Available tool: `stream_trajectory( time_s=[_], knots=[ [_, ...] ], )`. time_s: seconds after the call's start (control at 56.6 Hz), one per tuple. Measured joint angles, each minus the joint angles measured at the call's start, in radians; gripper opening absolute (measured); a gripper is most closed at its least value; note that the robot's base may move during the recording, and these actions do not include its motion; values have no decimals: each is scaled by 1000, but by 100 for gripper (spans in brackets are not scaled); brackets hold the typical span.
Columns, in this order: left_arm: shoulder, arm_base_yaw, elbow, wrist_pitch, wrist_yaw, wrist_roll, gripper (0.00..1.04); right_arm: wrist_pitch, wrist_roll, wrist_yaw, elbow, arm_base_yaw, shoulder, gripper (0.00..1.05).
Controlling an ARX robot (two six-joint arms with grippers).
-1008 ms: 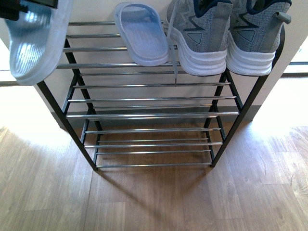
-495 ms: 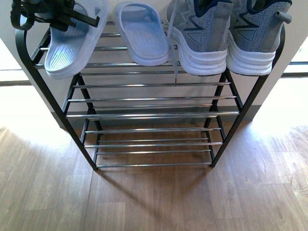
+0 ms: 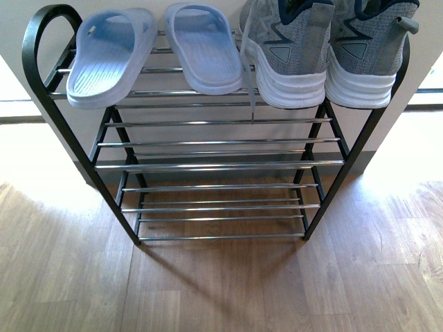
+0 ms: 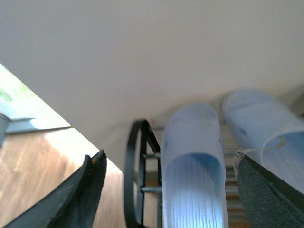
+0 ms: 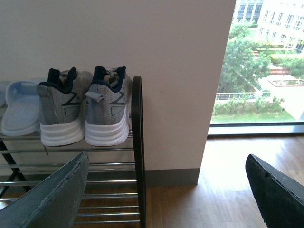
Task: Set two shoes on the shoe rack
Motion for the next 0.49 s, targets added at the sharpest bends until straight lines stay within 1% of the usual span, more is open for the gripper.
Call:
stream_trajectory(
  time_s=[0.071, 0.106, 0.141, 0.159, 0.194, 0.23, 0.354, 0.424, 0.442, 0.495],
  knots=[
    [-191, -19, -130, 55, -29, -11, 93, 0, 0, 0, 0, 0, 0, 96],
    [-266, -19, -194, 111, -5, -16, 92, 0, 0, 0, 0, 0, 0, 96],
    [-348, -11, -275, 217, 52, -27, 85, 0, 0, 0, 0, 0, 0, 96],
    [-365, -9, -293, 242, 63, -30, 83, 0, 0, 0, 0, 0, 0, 96],
    [-420, 6, -360, 325, 95, -35, 76, 0, 0, 0, 0, 0, 0, 96],
    [-452, 20, -410, 369, 109, -40, 71, 0, 0, -1, 0, 0, 0, 96],
    [-513, 66, -564, 436, 146, -47, 53, 0, 0, 0, 0, 0, 0, 96],
    [-546, 94, -684, 465, 185, -48, 37, 0, 0, 0, 0, 0, 0, 96],
    [-551, 97, -694, 468, 187, -48, 35, 0, 0, 0, 0, 0, 0, 96],
    [-592, 114, -750, 488, 206, -49, 24, 0, 0, 0, 0, 0, 0, 96]
  ],
)
